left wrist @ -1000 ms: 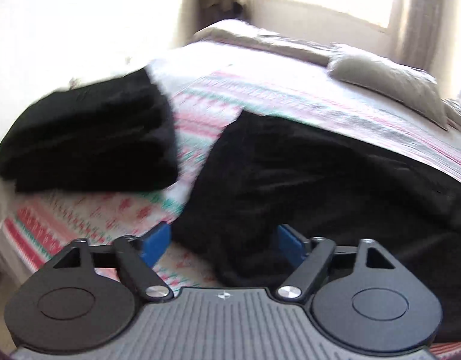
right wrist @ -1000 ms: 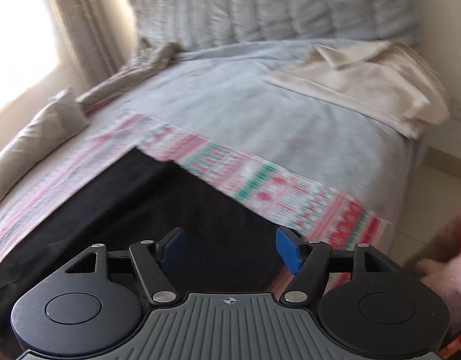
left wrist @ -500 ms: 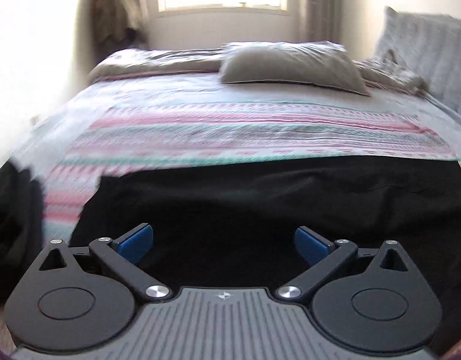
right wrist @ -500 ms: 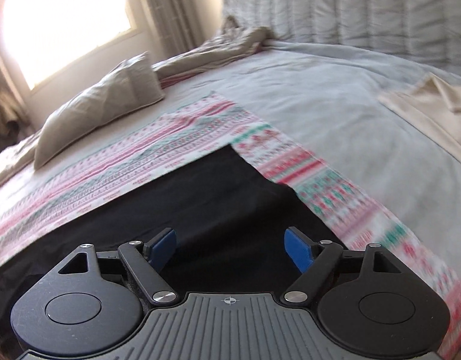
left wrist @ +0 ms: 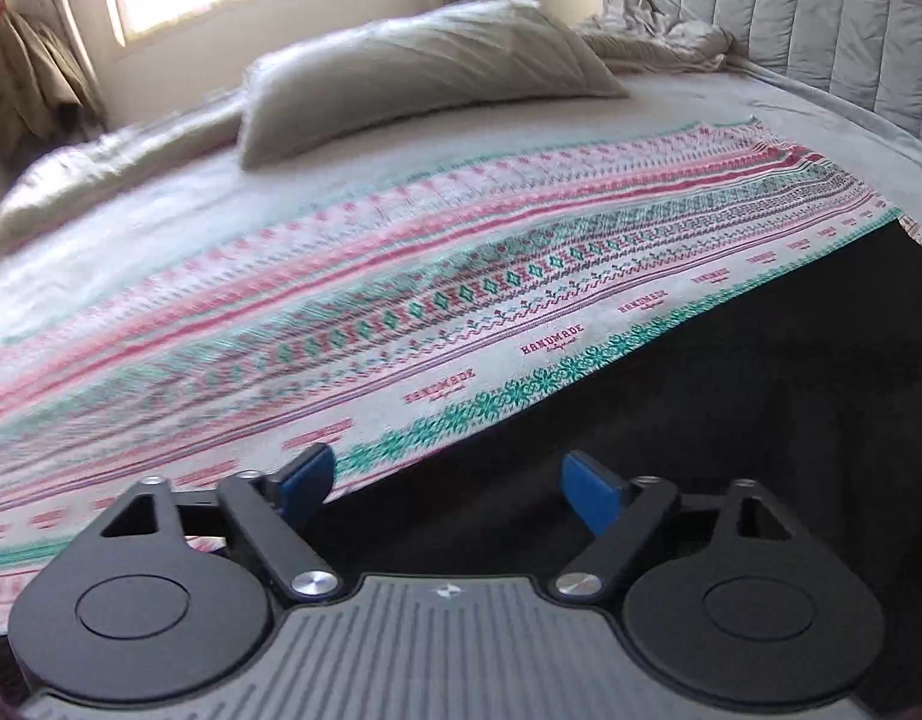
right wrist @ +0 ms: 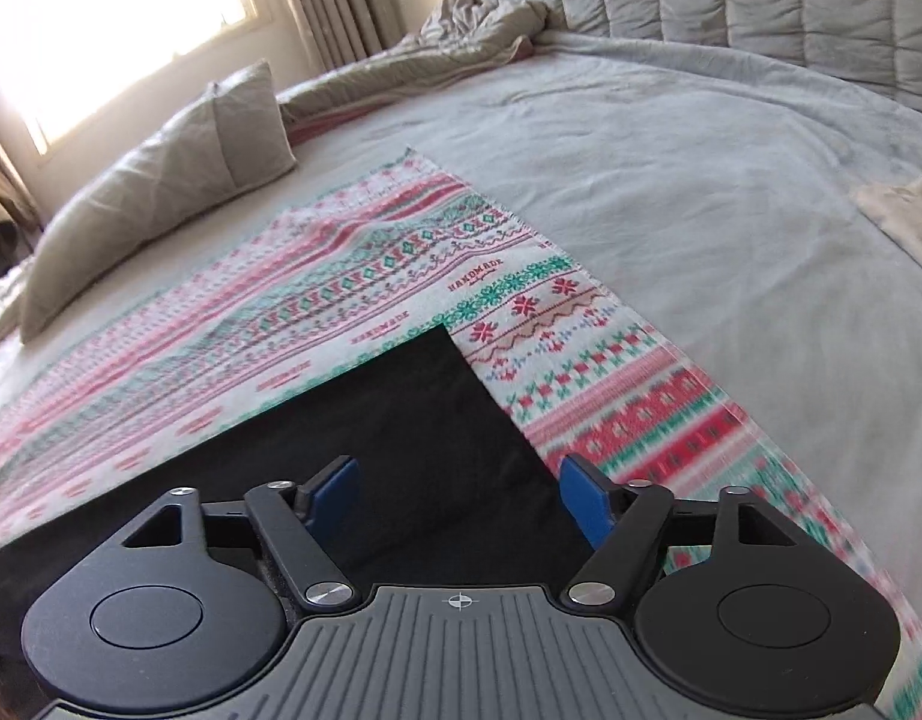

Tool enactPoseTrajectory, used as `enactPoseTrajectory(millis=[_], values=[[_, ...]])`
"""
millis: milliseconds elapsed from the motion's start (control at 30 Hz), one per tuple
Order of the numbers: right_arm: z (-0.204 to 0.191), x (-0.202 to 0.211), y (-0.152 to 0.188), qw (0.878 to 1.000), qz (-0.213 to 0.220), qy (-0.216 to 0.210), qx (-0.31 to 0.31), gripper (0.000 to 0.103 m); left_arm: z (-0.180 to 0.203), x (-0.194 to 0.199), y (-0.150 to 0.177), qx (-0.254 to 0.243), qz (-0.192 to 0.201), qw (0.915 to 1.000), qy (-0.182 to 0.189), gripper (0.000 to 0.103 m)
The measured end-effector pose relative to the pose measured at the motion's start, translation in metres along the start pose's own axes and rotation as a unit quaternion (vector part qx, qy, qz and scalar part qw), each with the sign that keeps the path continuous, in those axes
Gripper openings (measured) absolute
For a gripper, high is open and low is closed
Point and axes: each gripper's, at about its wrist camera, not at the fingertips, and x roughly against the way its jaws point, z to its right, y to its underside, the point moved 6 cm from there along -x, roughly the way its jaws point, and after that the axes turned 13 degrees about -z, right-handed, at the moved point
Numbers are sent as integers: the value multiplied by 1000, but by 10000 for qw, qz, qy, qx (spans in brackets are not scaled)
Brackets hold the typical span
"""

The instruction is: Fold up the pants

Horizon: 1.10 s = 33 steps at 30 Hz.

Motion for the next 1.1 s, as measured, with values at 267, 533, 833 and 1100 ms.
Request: enactPoseTrajectory(millis=[267,533,833,1100], values=[[-17,-42,-21,9984,-51,338,450,33,6,-36,-5,-202,-417,9960,767,20],[-45,-41,-32,9923,345,514,1074,1,15,-24,-19,-223,56,9977,635,0],[-71,-45,-71,9886,1019,501,986,1,10,-38,-39,166,492,9986,87,0],[-83,-49,-80,9871,1275,485,832,1,9,-14,-49,370,994,9936,-387,0]])
